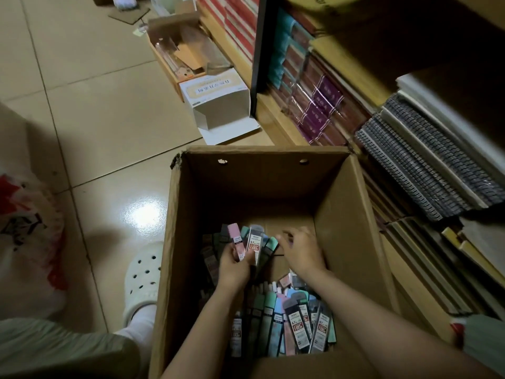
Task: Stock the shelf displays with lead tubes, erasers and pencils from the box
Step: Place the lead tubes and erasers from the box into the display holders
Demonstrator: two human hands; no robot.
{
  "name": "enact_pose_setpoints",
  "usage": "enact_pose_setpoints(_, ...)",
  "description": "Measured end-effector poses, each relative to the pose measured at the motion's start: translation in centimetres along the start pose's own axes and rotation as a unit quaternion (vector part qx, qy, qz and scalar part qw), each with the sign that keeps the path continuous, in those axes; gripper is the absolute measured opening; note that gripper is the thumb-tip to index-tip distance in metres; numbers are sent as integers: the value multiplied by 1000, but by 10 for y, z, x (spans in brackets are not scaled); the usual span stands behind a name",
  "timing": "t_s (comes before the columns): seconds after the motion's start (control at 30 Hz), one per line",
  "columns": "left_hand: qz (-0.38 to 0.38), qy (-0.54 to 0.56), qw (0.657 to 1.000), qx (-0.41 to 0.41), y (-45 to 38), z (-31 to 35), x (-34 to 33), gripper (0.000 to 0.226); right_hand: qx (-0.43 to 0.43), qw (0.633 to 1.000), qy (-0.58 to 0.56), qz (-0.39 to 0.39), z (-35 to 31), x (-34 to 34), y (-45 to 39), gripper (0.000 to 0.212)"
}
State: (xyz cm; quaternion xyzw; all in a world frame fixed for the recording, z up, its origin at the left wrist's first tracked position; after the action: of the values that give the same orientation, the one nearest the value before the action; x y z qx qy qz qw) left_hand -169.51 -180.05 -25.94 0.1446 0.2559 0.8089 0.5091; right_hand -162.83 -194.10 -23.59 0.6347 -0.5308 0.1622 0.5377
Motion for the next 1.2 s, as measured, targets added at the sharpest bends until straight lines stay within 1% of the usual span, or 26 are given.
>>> enact_pose_setpoints(0.03,13,-8,1000,8,-3,-2,3,21,6,996,87,15,1,-4,1,49)
enact_pose_setpoints(0.07,21,-9,1000,16,-5,-5,5,25,12,989,150,14,1,-11,2,59)
enact_pose_setpoints(0.1,29,-7,999,23,-7,-6,7,29,16,982,185,9,0,-18,3,69)
enact_pose_setpoints(0.17,43,-3,999,25,-9,-9,7,31,18,977,213,13,-2,-32,3,80)
enact_pose_setpoints(0.27,52,-5,998,24,-11,-13,7,34,20,976,211,55,-4,-46,3,80)
enact_pose_setpoints(0.33,54,-15,998,22,-12,-14,6,32,0,982,177,67,-3,-49,2,78)
enact_pose_setpoints(0.4,56,-20,998,25,-11,-15,5,29,-16,991,120,63,-3,-48,1,72)
enact_pose_setpoints(0.47,51,-24,998,28,-8,-12,3,28,-37,999,-23,30,-3,-40,2,57)
enact_pose_setpoints(0.53,47,-33,998,19,-6,-5,0,27,-47,989,-140,15,-4,-27,6,42)
enact_pose_setpoints(0.6,46,-30,999,1,-3,8,-5,22,-27,983,-179,34,-7,-8,13,34)
enact_pose_setpoints(0.67,33,-22,999,-23,2,27,-13,17,-2,980,-193,46,-16,18,22,33)
enact_pose_setpoints(0.7,19,-20,999,-34,5,40,-19,16,11,980,-194,51,-21,33,26,35)
enact_pose_setpoints(0.77,-22,-32,998,-55,13,70,-31,22,45,980,-180,75,-33,71,35,39)
enact_pose_setpoints(0.9,-129,-79,982,-110,33,146,-57,33,150,968,-135,150,-56,164,68,39)
enact_pose_setpoints(1.0,-231,-62,962,-129,54,202,-74,37,199,955,-121,186,-63,232,102,36)
enact_pose_setpoints(1.07,-292,-79,943,-140,69,237,-85,36,221,944,-115,216,-63,270,125,35)
enact_pose_setpoints(1.2,-349,-146,908,-179,109,302,-108,29,233,927,-111,273,-58,327,164,33)
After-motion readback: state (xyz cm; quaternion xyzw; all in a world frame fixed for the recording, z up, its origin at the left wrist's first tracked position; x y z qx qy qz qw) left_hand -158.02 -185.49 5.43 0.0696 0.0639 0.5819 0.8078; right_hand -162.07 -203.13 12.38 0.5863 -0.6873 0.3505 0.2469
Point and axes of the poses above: each hand's wrist, its own y-axis away from the middle knuckle, its own x-axis out of the back of the hand, z = x × y, the point moved 2 cm from there along -y, towards the middle knuckle, and after that the axes turned 11 degrees about -x, right-handed, at the moved point
